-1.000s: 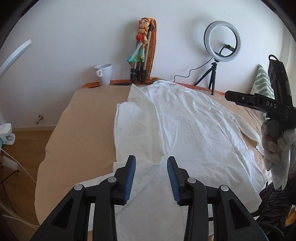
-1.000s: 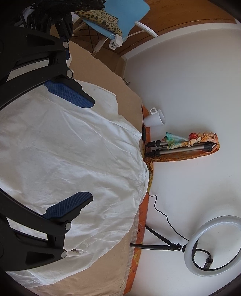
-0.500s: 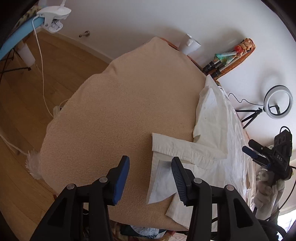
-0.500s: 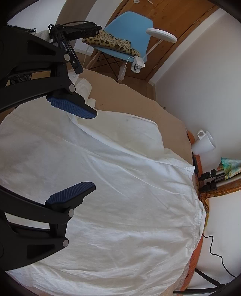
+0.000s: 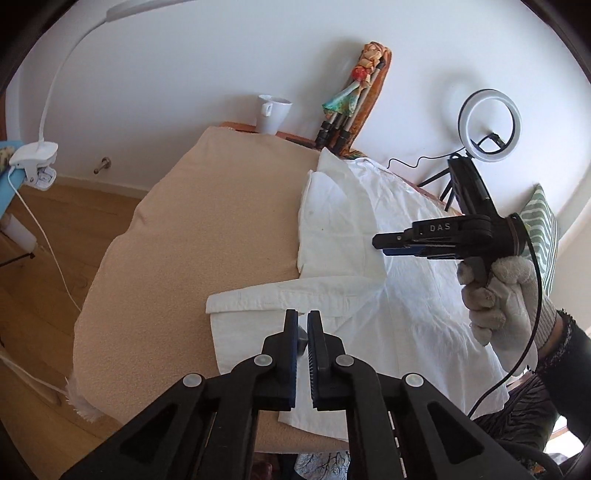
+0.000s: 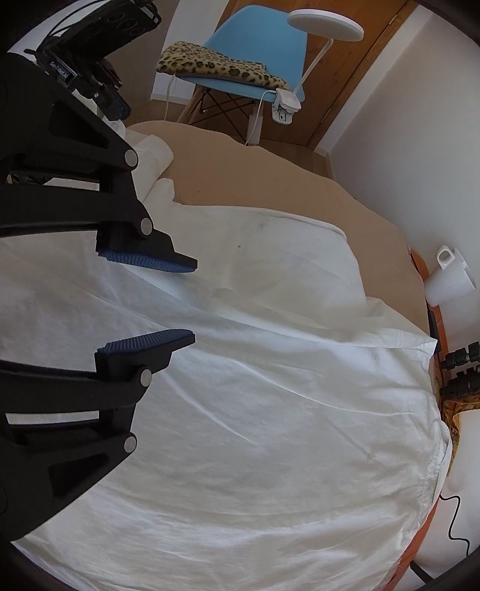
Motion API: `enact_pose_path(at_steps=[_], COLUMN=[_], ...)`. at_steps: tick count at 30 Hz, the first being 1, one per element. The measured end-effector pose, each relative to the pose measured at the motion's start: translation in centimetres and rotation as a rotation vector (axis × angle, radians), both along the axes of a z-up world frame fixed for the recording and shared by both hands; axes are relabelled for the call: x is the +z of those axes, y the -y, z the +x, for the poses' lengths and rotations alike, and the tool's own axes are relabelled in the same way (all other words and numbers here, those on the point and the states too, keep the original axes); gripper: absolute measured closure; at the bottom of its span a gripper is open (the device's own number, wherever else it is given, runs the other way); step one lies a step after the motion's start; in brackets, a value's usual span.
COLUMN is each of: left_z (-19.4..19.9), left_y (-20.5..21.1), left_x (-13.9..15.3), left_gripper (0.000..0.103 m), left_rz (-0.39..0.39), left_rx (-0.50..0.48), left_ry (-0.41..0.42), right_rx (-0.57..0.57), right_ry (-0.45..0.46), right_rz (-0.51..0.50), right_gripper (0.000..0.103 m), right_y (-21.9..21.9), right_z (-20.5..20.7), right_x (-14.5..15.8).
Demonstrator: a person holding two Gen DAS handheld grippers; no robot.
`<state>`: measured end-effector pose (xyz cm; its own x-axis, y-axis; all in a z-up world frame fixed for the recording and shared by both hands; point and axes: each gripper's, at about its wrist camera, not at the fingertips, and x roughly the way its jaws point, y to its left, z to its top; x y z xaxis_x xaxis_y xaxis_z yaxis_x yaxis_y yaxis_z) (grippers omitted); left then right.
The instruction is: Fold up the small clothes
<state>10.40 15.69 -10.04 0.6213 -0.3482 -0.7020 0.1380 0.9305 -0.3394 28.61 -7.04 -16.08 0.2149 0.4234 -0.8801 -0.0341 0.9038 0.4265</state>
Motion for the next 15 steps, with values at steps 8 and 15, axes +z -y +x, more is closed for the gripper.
enact_pose_path(at_steps=[8, 15], left_z=[-5.1, -8.4], left_y=[6.0, 7.6], left_x=[2.0, 1.3], left_gripper=[0.103, 0.085], left_rz=[0.107, 0.087], left_rx=[-0.211, -0.275], left_ry=[0.070, -0.012], right_rx=[0.010, 0.061], right_ry=[0.011, 0.030], right_rz=[-0.050, -0.187], right_gripper=[0.080, 0.081], right_y=[-0.9, -0.7], right_z=[0.3, -0.7], right_x=[-0.7, -0.7])
